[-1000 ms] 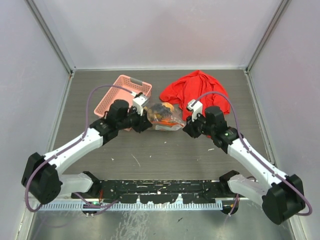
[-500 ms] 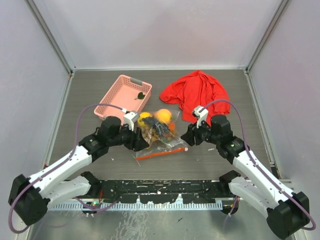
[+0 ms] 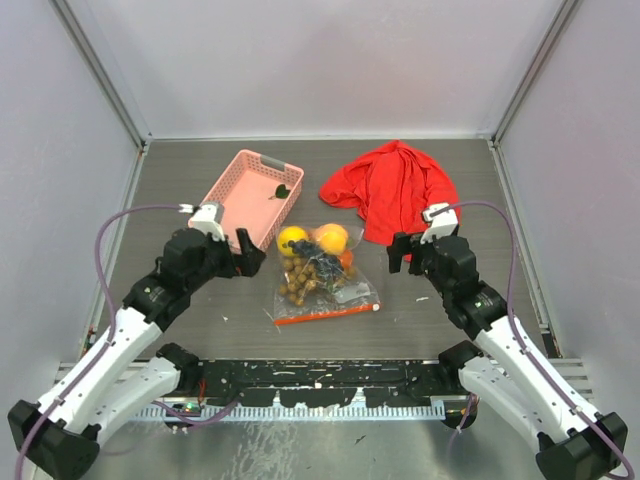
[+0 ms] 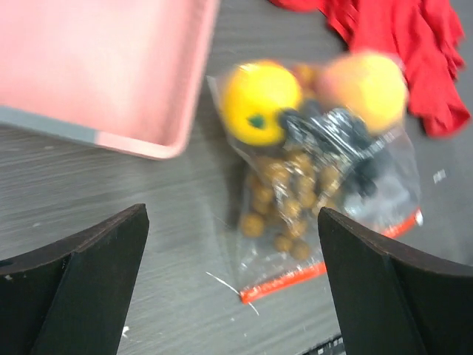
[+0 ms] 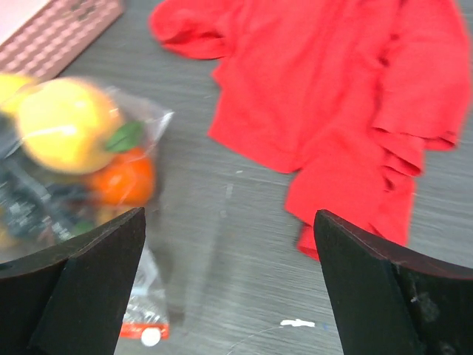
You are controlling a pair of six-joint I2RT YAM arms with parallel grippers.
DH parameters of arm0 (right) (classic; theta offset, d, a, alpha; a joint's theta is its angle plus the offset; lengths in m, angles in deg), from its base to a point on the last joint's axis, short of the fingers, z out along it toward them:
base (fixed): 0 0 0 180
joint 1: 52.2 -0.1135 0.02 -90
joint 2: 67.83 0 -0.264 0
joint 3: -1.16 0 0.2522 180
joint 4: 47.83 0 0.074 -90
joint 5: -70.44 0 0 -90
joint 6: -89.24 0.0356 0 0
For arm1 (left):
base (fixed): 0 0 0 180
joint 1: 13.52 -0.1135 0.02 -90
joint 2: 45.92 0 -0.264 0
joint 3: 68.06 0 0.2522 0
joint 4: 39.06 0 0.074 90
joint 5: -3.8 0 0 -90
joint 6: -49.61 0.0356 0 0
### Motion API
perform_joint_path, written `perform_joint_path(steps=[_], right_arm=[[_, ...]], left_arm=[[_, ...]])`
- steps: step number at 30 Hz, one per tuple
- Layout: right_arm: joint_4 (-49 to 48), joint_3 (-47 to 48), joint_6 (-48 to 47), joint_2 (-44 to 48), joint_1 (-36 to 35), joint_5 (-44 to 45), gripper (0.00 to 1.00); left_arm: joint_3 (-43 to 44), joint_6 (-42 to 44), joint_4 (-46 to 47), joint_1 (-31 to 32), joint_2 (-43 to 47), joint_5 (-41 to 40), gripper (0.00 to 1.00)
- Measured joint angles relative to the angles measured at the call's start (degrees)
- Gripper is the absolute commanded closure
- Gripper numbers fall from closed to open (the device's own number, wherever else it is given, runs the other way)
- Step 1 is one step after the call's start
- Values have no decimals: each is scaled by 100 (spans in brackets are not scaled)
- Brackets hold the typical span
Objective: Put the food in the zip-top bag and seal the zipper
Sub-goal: Place the zipper food storage bag at the center of the board, then reset both arms
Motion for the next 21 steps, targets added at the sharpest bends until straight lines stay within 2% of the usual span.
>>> perform_joint_path(steps=[5,7,11,14,17,21], right_arm=[[184,107,415,-68,157,1414,0],[428,271,590,-72,199,1919,0],[916,737,876,181,225,2704,0],[1110,977,903,662,225,2929,0],[1211,1167,793,1204,223,3038,0],[1134,1198,525,2044,225,3195,0]], left_arm=[[63,-354,-205,-1427,111,61,2],[129,-400,-439,-1714,295,26,2],[669,-282,-1064,-1744,769,-120,2],[1193,22,-1342,-1744,1226,-415,2],[1528,470,-1388,-1744,1843,-741,2],[1519,1021,-1106,-1744,2811,-898,2]])
